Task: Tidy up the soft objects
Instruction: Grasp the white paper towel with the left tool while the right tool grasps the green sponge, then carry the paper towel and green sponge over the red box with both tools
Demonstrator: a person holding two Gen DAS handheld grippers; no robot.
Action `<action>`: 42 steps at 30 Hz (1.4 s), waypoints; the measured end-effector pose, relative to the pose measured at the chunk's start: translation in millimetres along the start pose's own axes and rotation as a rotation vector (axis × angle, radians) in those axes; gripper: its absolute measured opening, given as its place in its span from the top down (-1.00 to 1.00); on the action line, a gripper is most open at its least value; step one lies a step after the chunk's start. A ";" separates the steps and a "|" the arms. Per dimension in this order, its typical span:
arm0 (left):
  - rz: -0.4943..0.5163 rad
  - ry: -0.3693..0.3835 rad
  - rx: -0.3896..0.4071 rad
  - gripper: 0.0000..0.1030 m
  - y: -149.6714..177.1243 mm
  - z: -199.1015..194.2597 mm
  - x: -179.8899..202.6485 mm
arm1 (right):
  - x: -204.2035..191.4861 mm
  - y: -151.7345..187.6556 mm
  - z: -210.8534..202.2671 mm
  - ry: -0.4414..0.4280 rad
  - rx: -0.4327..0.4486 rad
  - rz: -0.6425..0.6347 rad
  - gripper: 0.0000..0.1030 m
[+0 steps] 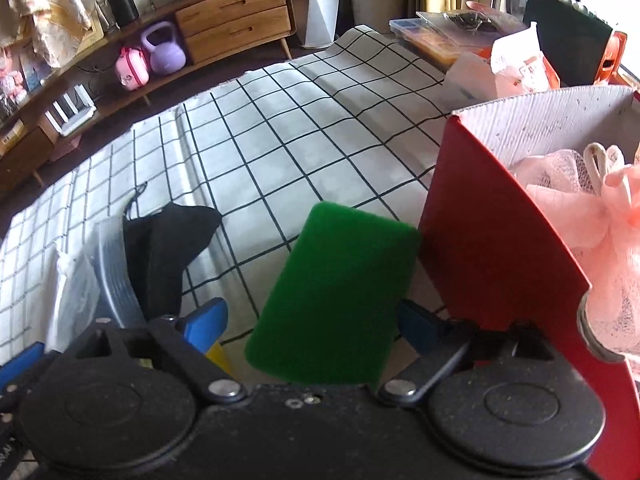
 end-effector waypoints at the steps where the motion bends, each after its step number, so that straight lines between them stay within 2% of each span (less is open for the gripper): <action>1: -0.005 -0.002 0.002 0.70 0.2 -0.3 -1.0 | 0.5 0.9 -0.2 0.014 0.002 -0.006 -0.52; 6: -0.031 -0.034 0.001 0.81 0.7 -2.7 -8.0 | 1.9 3.7 -3.8 0.026 0.009 -0.049 -0.34; 10: -0.041 -0.046 0.020 0.87 -1.2 -11.7 -12.9 | 1.6 2.7 -16.2 0.002 0.034 -0.072 -0.30; 17: -0.076 -0.076 0.052 0.91 -7.6 -34.0 -22.0 | -1.0 2.6 -55.3 -0.102 0.058 -0.112 -0.30; 25: -0.090 -0.085 0.079 0.91 -19.1 -78.9 -23.4 | 3.9 5.5 -115.5 -0.209 0.073 -0.187 -0.30; 32: -0.064 -0.064 0.094 0.91 -27.3 -124.7 2.3 | 14.2 8.9 -171.1 -0.265 0.098 -0.243 -0.30; 42: 0.001 0.024 0.115 0.91 -34.8 -174.9 75.8 | 50.8 10.3 -226.5 -0.285 0.147 -0.278 -0.30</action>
Point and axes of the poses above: each gripper's, at about its wrist camera, not at the fingertips, and z roughly the way its jaws point, x to its right, y to its underside, the point moved 7 cm from there along z, roughly the way its jaws point, and after that the axes turned 7 degrees about -y, right-handed, at the moved point
